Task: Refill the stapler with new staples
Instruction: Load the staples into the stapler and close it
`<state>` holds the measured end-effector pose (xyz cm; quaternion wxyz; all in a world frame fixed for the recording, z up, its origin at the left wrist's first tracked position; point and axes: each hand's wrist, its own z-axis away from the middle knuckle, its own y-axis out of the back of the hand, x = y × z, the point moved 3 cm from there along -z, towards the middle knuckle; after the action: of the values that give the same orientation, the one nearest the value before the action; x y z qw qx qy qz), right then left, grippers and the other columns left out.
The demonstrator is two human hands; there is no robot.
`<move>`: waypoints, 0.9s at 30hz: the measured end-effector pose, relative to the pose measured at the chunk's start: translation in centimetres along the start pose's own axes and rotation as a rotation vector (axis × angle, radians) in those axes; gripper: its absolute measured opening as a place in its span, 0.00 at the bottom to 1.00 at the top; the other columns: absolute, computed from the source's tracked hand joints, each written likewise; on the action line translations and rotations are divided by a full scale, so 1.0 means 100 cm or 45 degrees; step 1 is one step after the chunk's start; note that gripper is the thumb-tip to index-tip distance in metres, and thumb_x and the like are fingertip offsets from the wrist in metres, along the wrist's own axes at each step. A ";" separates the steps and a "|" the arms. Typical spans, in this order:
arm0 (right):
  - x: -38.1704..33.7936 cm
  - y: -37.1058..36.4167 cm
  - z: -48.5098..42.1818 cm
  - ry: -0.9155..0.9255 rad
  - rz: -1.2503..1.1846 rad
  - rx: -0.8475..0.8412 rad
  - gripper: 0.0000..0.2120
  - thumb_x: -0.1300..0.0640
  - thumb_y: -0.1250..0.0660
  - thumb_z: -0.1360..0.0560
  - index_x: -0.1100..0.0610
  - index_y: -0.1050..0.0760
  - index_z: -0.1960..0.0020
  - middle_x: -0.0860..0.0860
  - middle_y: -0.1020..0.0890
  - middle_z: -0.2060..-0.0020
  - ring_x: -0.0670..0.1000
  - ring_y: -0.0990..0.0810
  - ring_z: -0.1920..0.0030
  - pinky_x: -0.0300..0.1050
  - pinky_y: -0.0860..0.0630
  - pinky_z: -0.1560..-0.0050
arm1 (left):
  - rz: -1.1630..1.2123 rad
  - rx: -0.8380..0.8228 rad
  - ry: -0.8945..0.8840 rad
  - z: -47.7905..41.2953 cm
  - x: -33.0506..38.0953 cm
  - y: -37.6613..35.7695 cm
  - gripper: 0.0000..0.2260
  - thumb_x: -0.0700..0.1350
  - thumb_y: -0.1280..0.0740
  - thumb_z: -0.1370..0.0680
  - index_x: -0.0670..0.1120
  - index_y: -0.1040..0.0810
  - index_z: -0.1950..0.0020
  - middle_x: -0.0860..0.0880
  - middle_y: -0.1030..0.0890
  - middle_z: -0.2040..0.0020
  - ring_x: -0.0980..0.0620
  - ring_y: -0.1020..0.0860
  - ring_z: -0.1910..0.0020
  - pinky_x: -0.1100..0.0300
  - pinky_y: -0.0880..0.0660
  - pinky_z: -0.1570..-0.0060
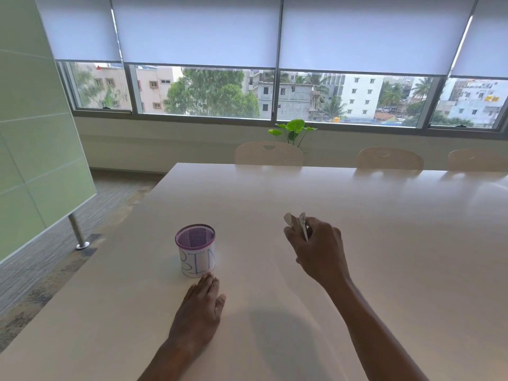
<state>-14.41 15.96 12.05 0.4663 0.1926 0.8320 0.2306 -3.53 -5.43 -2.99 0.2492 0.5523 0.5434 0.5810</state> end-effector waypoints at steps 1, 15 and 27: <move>0.002 -0.001 0.002 -0.024 0.093 -0.023 0.17 0.43 0.34 0.29 0.57 0.27 0.66 0.54 0.21 0.75 0.59 0.19 0.70 0.49 0.21 0.64 | 0.001 -0.002 0.000 0.001 0.000 0.000 0.23 0.52 0.48 0.17 0.47 0.42 0.22 0.49 0.46 0.20 0.57 0.49 0.21 0.61 0.52 0.24; 0.037 -0.070 0.033 -0.131 0.545 -0.437 0.21 0.46 0.34 0.33 0.56 0.41 0.72 0.60 0.18 0.61 0.61 0.19 0.58 0.43 0.37 0.66 | 0.013 -0.012 0.004 0.002 0.000 -0.001 0.23 0.52 0.48 0.17 0.46 0.42 0.23 0.49 0.45 0.20 0.56 0.49 0.21 0.60 0.53 0.24; 0.039 -0.090 0.052 -0.074 0.579 -0.430 0.22 0.38 0.34 0.27 0.59 0.23 0.56 0.59 0.17 0.53 0.61 0.18 0.51 0.44 0.33 0.61 | 0.019 -0.026 0.009 0.001 -0.001 0.001 0.23 0.52 0.48 0.17 0.46 0.41 0.23 0.48 0.45 0.20 0.55 0.48 0.21 0.59 0.52 0.24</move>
<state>-12.75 11.71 1.94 0.4519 0.3006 0.7035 0.4588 -3.42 -5.48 -2.93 0.2487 0.5517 0.5343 0.5902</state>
